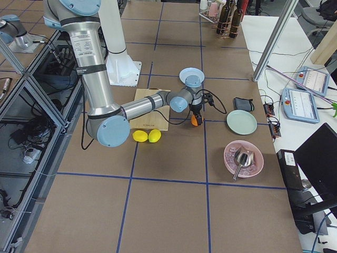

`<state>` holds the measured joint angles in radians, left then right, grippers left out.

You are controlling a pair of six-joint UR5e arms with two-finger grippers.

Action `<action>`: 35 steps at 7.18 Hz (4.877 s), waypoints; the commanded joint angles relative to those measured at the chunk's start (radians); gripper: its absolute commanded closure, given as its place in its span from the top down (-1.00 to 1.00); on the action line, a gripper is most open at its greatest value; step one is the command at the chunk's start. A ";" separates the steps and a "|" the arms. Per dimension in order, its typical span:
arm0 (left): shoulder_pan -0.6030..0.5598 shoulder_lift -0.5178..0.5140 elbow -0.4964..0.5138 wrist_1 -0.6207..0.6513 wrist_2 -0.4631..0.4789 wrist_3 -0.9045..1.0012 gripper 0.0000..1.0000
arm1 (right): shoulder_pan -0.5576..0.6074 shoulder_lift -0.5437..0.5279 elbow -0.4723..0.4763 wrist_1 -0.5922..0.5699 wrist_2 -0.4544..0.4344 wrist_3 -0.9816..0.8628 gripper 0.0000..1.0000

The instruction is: Pick orange to plate

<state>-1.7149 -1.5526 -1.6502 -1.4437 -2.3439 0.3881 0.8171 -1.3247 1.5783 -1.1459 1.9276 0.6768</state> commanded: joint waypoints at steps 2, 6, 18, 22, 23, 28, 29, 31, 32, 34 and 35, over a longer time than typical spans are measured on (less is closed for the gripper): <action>0.000 0.000 0.001 0.002 0.000 0.000 1.00 | -0.007 0.028 0.000 -0.002 -0.013 0.029 -0.61; 0.000 0.000 -0.002 0.003 0.000 0.000 1.00 | -0.114 0.308 -0.015 -0.073 -0.036 0.353 -0.62; 0.001 -0.001 0.006 0.000 -0.002 0.003 1.00 | -0.305 0.614 -0.178 -0.269 -0.308 0.508 1.00; 0.001 -0.004 0.032 0.003 0.000 0.009 1.00 | 0.096 0.471 -0.118 -0.341 0.132 -0.054 1.00; 0.001 -0.004 0.033 0.003 -0.002 -0.003 1.00 | 0.214 0.405 -0.115 -0.341 0.233 -0.262 1.00; 0.018 -0.015 0.006 -0.009 -0.003 -0.138 1.00 | 0.649 -0.138 -0.070 -0.214 0.396 -0.903 1.00; 0.018 -0.014 0.007 -0.017 -0.003 -0.137 1.00 | 0.722 -0.210 -0.070 -0.169 0.371 -0.898 1.00; 0.020 -0.014 0.009 -0.015 -0.030 -0.135 1.00 | 0.804 -0.193 -0.058 -0.339 0.352 -0.892 1.00; 0.020 -0.014 0.009 -0.015 -0.031 -0.133 1.00 | 0.794 -0.165 -0.058 -0.524 0.340 -0.898 1.00; 0.020 -0.014 0.009 -0.015 -0.031 -0.127 1.00 | 0.794 -0.217 -0.063 -0.545 0.343 -0.904 1.00; 0.020 -0.012 0.009 -0.015 -0.031 -0.127 1.00 | 0.794 -0.217 -0.060 -0.545 0.344 -0.893 1.00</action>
<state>-1.6951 -1.5658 -1.6418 -1.4588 -2.3743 0.2591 1.6106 -1.5343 1.5176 -1.6836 2.2718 -0.2242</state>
